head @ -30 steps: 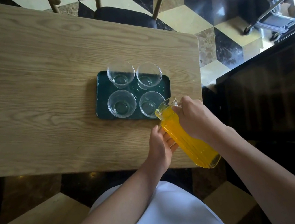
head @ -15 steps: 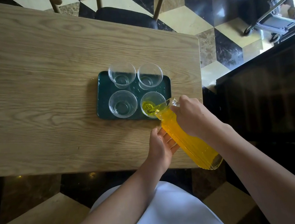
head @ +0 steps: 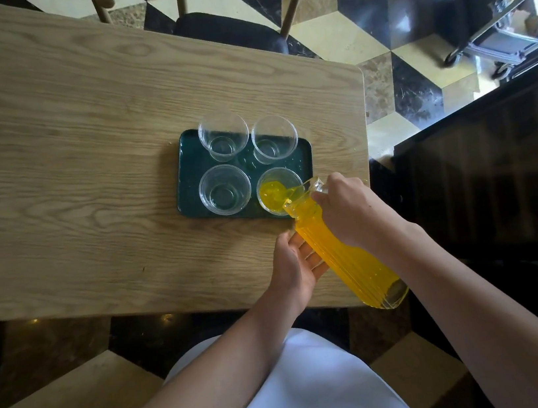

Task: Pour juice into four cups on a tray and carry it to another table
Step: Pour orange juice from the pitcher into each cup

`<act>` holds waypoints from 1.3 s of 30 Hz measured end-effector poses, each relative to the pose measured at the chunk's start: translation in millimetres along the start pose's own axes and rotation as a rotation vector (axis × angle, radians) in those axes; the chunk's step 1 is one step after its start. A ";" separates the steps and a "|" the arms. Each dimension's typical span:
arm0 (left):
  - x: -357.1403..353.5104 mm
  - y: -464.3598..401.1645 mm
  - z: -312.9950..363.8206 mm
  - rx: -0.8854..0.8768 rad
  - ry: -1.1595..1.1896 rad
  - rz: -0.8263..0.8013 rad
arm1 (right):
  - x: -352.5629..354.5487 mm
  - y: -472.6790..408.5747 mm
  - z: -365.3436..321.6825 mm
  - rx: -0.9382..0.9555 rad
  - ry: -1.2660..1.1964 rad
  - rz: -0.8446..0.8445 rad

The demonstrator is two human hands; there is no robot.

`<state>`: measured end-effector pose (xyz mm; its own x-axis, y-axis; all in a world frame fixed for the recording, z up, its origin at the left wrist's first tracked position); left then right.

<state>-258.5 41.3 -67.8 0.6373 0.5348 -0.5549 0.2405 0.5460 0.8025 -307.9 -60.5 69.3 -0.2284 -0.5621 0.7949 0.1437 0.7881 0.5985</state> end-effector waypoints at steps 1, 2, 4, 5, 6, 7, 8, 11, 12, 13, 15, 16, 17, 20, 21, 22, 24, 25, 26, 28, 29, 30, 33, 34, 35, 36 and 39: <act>-0.3 0.1 0.1 0.001 0.000 0.000 | 0.3 -0.2 -0.3 0.002 0.000 0.000; -0.6 0.0 0.2 0.001 0.000 -0.001 | 0.4 -0.4 -0.6 0.001 -0.001 0.000; -0.5 -0.5 0.4 0.001 -0.001 -0.002 | 0.0 -1.0 -1.3 -0.003 -0.006 -0.006; -0.4 -0.6 0.7 0.000 -0.003 -0.003 | -0.3 -1.6 -1.5 -0.004 -0.006 -0.008; -0.6 -0.7 0.9 0.000 -0.006 -0.001 | -0.5 -2.1 -1.6 -0.006 -0.005 -0.009; -0.9 -0.8 1.0 0.000 -0.006 -0.002 | -0.4 -2.6 -1.5 -0.008 -0.003 -0.009; -1.5 -0.6 1.1 0.001 -0.003 -0.006 | -0.5 -3.1 -1.4 -0.008 0.000 -0.011; -3.0 -0.5 1.4 -0.002 0.009 -0.015 | -1.9 -4.2 -1.6 -0.001 0.004 -0.016; -3.2 -0.3 1.6 -0.005 0.013 -0.017 | -2.7 -4.3 -1.8 0.002 0.006 -0.014; -3.3 -0.2 1.7 -0.007 0.020 -0.020 | -3.4 -4.3 -1.9 0.008 0.011 -0.010; -3.1 -0.2 1.9 -0.012 0.036 -0.025 | -4.3 -4.3 -2.6 0.022 0.016 -0.004; -2.9 -0.1 2.2 -0.015 0.040 -0.027 | -4.4 -4.3 -2.6 0.027 0.014 -0.004; -2.7 -0.5 2.2 -0.017 0.041 -0.029 | -4.1 -4.6 -2.7 0.030 0.012 -0.005; -3.9 -1.1 3.4 -0.022 0.044 -0.035 | -2.2 -5.9 -2.3 0.027 0.011 -0.001; -4.5 -1.2 3.8 -0.026 0.042 -0.034 | -1.9 -6.2 -2.0 0.024 0.007 0.000; -5.1 -1.1 4.2 -0.029 0.037 -0.033 | -1.6 -6.1 -1.6 0.022 0.000 0.002; -6.3 -0.4 5.1 -0.032 0.026 -0.022 | -1.1 -5.4 -0.1 0.020 -0.012 0.011; -6.8 0.1 4.9 -0.029 0.024 -0.016 | -0.3 -5.0 0.9 0.022 -0.015 0.017; -8.0 0.9 5.0 -0.027 0.024 -0.014 | 0.9 -4.9 1.7 0.028 -0.017 0.024; -9.8 1.6 5.5 -0.029 0.024 -0.004 | 4.3 -5.0 3.1 0.043 -0.020 0.037; -10.5 1.1 5.7 -0.033 0.021 0.001 | 6.3 -5.6 4.3 0.050 -0.021 0.045; -10.8 0.6 6.2 -0.038 0.016 0.006 | 8.3 -6.1 5.6 0.056 -0.021 0.057; -14.9 2.1 9.3 -0.062 -0.006 0.006 | 13.2 -6.0 11.2 0.065 -0.046 0.090; -16.0 3.0 9.6 -0.068 -0.010 0.007 | 14.0 -5.6 13.6 0.068 -0.059 0.095; -16.9 4.3 10.0 -0.075 -0.017 0.004 | 14.8 -4.8 15.9 0.071 -0.074 0.101; -18.1 6.3 11.1 -0.085 -0.031 0.002 | 15.5 -4.3 17.8 0.075 -0.088 0.109; -18.9 7.1 14.4 -0.126 -0.088 -0.015 | 17.9 -2.8 21.8 0.088 -0.115 0.130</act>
<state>-258.3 25.7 -48.5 0.6977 0.4703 -0.5404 0.1601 0.6328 0.7575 -333.5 -67.2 79.7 -0.3225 -0.4256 0.8455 0.0956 0.8740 0.4764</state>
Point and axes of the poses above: each hand's wrist, its own y-axis away from the middle knuckle, its own x-axis out of the back of the hand, z = x × y, the point moved 5 cm from there along -y, towards the middle knuckle, and after that the axes turned 7 degrees about -x, right-handed, at the moved point
